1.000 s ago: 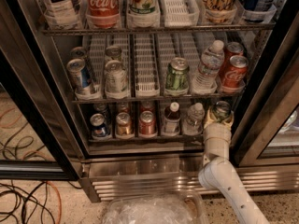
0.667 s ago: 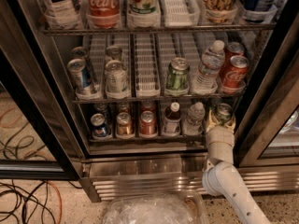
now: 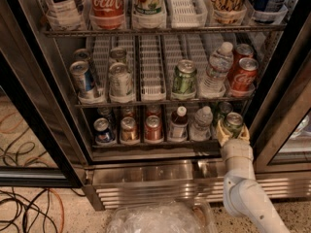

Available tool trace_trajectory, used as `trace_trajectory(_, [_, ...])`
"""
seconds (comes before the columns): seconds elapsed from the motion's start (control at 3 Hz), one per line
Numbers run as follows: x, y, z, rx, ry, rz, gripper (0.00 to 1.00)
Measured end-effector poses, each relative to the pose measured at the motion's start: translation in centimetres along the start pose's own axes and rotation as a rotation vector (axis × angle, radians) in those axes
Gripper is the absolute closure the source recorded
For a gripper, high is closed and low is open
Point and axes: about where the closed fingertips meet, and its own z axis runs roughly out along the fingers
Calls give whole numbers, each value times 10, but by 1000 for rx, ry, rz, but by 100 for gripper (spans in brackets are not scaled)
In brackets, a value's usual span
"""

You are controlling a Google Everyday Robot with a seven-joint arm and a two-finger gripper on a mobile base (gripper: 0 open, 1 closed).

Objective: Pick green can from bottom shelf of fridge

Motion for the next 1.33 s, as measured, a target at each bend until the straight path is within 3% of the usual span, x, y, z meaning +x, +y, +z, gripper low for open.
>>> trace_trajectory(1.33, [-44,58,-99,-458,74,-18,100])
